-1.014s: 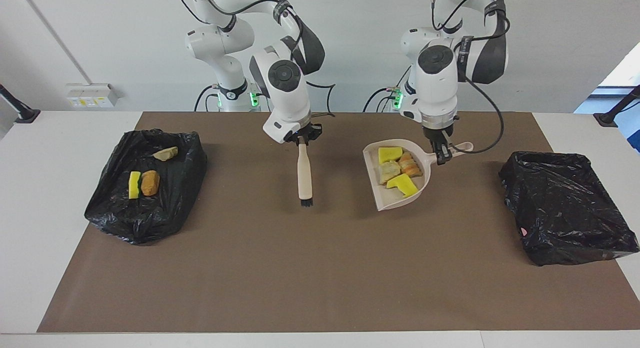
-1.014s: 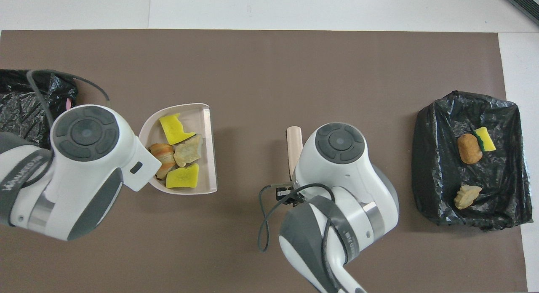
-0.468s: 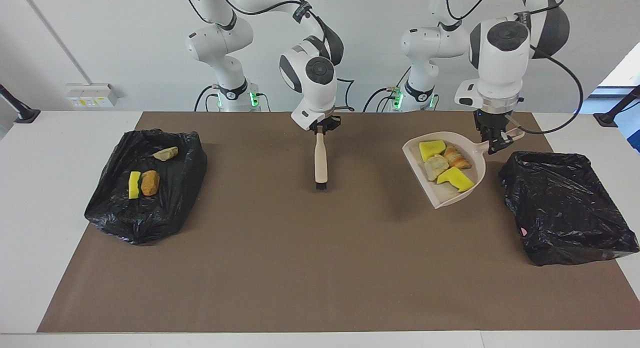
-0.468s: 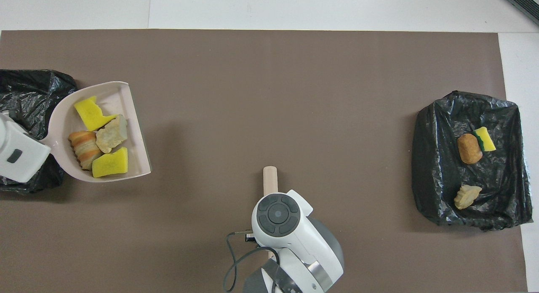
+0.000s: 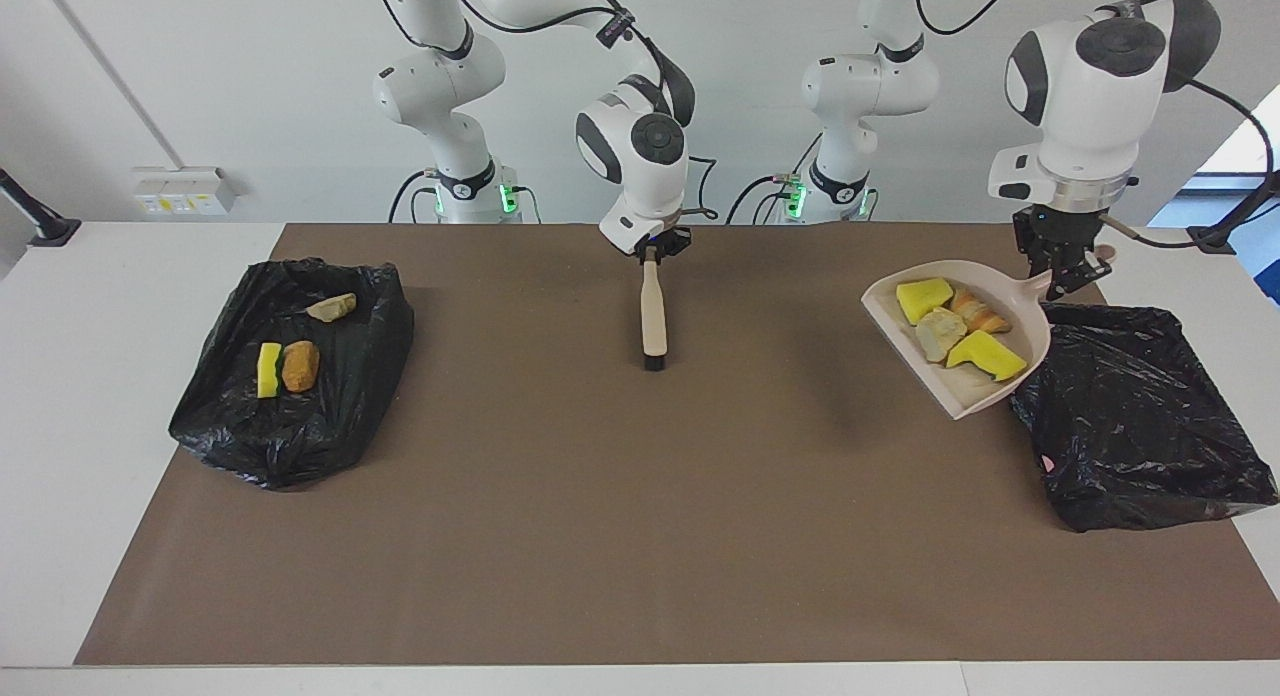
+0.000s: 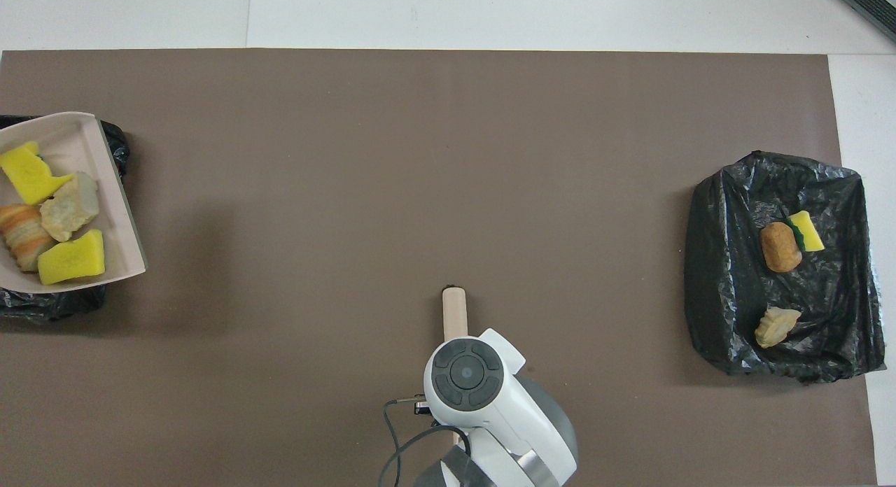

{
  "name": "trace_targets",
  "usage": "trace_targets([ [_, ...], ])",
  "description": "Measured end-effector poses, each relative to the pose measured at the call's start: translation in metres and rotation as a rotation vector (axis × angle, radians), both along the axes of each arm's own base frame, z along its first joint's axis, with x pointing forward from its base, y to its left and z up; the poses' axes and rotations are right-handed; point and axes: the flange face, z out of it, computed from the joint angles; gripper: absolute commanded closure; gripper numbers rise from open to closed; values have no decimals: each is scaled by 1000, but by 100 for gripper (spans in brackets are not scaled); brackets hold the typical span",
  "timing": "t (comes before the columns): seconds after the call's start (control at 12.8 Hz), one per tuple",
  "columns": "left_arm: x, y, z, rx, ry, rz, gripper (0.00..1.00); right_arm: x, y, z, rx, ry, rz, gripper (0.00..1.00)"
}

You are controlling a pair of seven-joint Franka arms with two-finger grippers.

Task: Sweep and dump trash in bin
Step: 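Tilt the dustpan over the black bag with the left gripper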

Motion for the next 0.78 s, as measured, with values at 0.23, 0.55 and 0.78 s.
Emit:
trace_targets([
  [0.23, 5, 36, -6, 105, -20, -9, 100, -1, -1, -2, 8, -11, -5, 100],
  [0.55, 30, 74, -25, 310, -8, -74, 100, -5, 4, -3, 29, -18, -8, 39],
  [0.78, 55, 94, -42, 456, 18, -139, 100, -6, 7, -3, 40, -26, -5, 0],
])
